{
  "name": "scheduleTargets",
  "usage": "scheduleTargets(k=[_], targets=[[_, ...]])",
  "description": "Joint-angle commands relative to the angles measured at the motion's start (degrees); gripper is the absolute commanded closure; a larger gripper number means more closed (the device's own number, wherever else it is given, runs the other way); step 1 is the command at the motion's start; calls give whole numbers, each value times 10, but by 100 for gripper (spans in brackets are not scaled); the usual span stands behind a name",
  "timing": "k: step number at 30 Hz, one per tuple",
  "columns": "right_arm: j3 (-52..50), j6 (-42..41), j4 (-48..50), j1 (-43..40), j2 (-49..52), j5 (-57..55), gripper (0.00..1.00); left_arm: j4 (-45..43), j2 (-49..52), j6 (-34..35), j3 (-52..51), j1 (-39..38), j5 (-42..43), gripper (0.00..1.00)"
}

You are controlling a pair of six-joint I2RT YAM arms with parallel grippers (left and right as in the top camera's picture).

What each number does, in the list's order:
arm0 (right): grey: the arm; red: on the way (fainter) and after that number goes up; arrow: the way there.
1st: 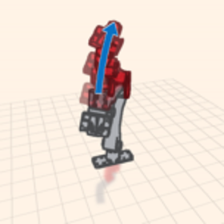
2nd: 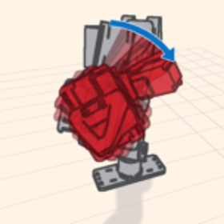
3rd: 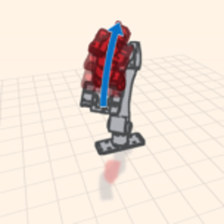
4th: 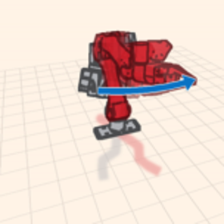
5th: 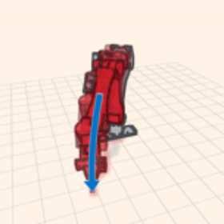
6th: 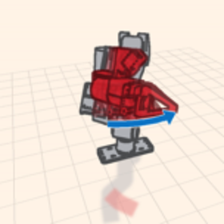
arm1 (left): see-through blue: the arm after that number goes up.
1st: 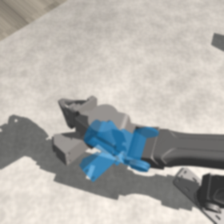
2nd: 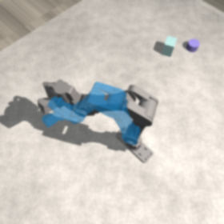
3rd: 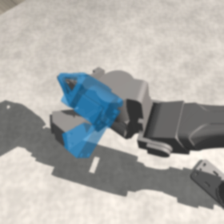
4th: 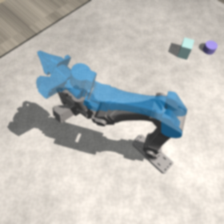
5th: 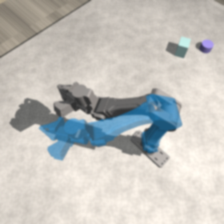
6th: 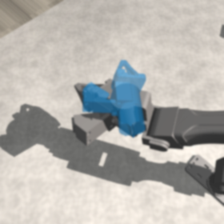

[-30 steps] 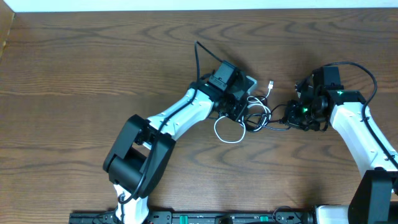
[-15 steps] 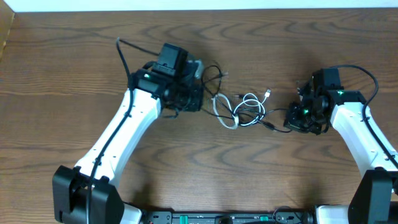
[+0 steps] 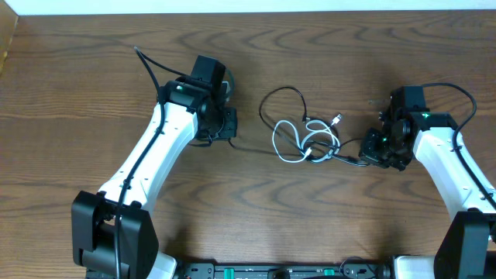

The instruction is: Untangle cables

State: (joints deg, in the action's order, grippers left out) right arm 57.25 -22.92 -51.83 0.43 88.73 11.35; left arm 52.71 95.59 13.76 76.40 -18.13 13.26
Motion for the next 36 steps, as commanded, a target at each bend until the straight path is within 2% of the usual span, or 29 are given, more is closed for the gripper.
scheduleTargets(k=[1, 4, 7, 9, 12, 14, 18, 21, 22, 23, 25, 28, 34, 36], targets=[[0, 14, 2, -11, -7, 7, 92, -19, 3, -35, -5, -9, 69, 66], [0, 42, 12, -11, -7, 35, 86, -38, 3, -51, -5, -20, 103, 57], [0, 58, 20, -11, -7, 64, 83, -59, 3, -59, -5, -35, 127, 55], [0, 84, 34, -11, -7, 110, 81, -90, 3, -88, -5, -49, 159, 52], [1, 118, 61, -11, -8, 189, 77, -120, 3, -93, -5, -63, 171, 46], [4, 129, 86, -11, -11, 242, 73, -139, 3, -93, -5, -72, 179, 44], [6, 138, 176, -11, -13, 375, 56, -161, 3, -114, -5, -97, 181, 43], [6, 123, 226, -8, -13, 398, 45, -160, 3, -123, -5, -104, 182, 43], [6, 108, 238, -7, -13, 397, 43, -159, 3, -130, -5, -105, 186, 44], [6, 47, 249, -8, -13, 352, 36, -159, 3, -151, -5, -106, 205, 44], [6, -16, 243, -9, -13, 275, 30, -159, 3, -186, -5, -106, 241, 44], [6, -57, 221, -13, -13, 157, 26, -157, 2, -221, -5, -106, 282, 44], [6, -50, 175, -62, -13, 112, 23, -128, 3, -257, -5, -137, 295, 44], [6, -22, 155, -94, -13, 113, 23, -130, 6, -257, -5, -176, 249, 44]])
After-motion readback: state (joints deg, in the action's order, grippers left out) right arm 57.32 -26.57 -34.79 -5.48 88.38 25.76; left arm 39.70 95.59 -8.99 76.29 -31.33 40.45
